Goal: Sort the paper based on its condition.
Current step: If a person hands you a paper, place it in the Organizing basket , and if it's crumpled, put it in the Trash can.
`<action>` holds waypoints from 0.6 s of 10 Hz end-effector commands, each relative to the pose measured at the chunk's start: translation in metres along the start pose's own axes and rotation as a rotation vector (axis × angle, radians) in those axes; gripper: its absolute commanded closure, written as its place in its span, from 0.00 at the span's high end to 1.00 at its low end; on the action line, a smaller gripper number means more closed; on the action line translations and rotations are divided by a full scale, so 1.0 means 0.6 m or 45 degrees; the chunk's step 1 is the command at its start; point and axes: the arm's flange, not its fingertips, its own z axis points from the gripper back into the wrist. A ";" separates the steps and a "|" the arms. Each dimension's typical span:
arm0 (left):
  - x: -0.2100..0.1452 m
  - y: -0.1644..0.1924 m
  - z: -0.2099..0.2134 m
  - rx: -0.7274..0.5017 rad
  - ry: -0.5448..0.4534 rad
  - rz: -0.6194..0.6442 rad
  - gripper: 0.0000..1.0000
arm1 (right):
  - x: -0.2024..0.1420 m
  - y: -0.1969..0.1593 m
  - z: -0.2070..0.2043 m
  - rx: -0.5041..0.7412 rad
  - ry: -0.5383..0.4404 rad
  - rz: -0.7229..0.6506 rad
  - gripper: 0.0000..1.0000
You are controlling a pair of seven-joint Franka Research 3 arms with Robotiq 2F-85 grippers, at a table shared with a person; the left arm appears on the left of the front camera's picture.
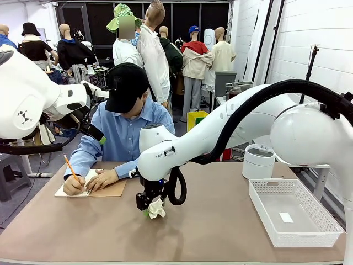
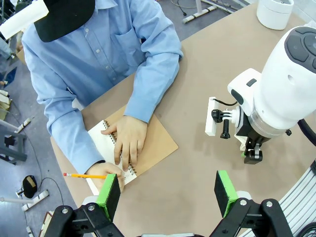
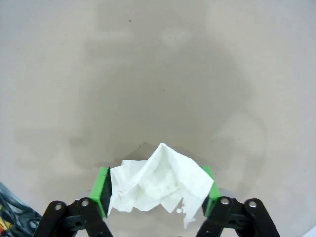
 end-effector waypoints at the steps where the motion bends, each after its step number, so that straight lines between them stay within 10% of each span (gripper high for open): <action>1: 0.000 0.002 0.001 0.001 -0.003 0.002 1.00 | 0.009 0.004 0.000 0.015 0.029 -0.006 0.66; 2: 0.000 0.002 0.001 0.001 -0.003 0.002 1.00 | 0.007 0.004 0.002 0.023 0.036 -0.015 0.66; 6: 0.000 0.002 0.001 0.001 -0.003 0.002 1.00 | 0.005 0.001 0.003 0.056 0.036 -0.021 0.00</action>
